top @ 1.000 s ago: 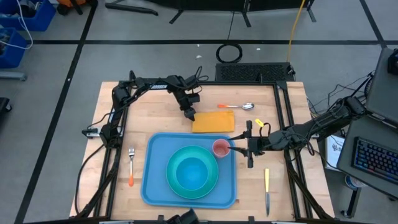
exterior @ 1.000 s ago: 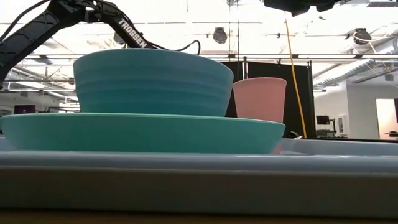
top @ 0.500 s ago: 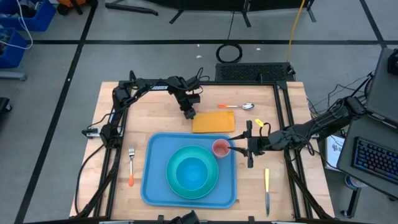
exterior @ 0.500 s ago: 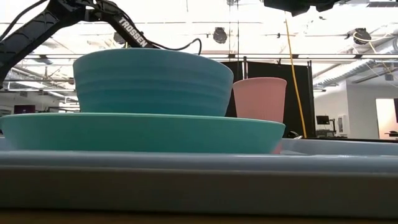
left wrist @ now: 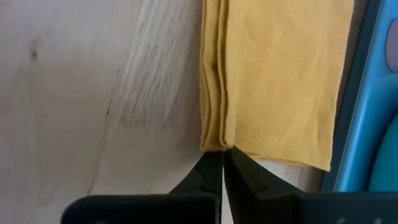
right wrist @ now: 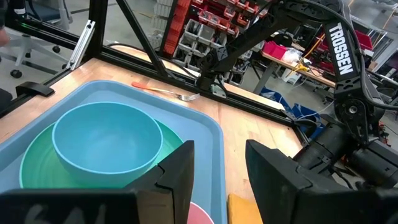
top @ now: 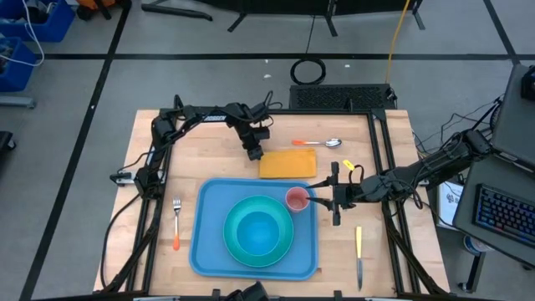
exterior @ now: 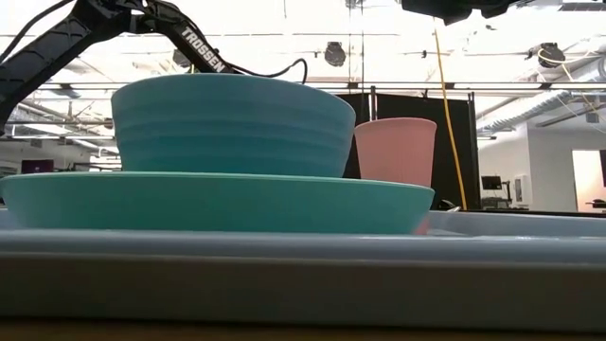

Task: Set up tray
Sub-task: Put the yellow napkin on the blue serving tray to the left of the blue plate

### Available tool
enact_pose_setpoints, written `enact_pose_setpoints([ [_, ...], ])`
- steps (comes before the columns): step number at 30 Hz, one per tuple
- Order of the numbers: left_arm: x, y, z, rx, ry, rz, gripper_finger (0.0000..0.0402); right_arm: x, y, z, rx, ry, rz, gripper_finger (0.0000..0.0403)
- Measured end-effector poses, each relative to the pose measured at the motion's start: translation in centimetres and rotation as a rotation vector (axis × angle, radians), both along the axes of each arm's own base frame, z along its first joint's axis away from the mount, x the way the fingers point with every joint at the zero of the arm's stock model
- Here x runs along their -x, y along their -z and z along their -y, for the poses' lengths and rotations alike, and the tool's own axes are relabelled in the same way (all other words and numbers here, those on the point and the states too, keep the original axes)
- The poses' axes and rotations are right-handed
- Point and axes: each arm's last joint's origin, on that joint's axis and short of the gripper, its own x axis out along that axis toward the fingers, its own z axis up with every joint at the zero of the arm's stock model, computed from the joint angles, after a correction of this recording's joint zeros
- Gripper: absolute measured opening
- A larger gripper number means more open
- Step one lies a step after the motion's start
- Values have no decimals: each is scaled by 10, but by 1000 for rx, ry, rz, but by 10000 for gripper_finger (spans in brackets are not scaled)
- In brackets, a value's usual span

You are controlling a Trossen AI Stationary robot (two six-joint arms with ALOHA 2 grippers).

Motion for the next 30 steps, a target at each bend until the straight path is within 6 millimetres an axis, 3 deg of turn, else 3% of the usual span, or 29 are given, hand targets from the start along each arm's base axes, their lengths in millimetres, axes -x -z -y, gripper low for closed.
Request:
enact_pose_setpoints([
  [9, 11, -5, -9, 37, -26, -8, 3, 0, 1, 0, 3, 0, -8, 134],
  [22, 24, -59, -5, -69, -22, 49, 1, 0, 1, 0, 0, 1, -7, 134],
  [30, 30, -55, -1, -51, -12, -4, 0, 0, 1, 0, -4, 1, -7, 134],
])
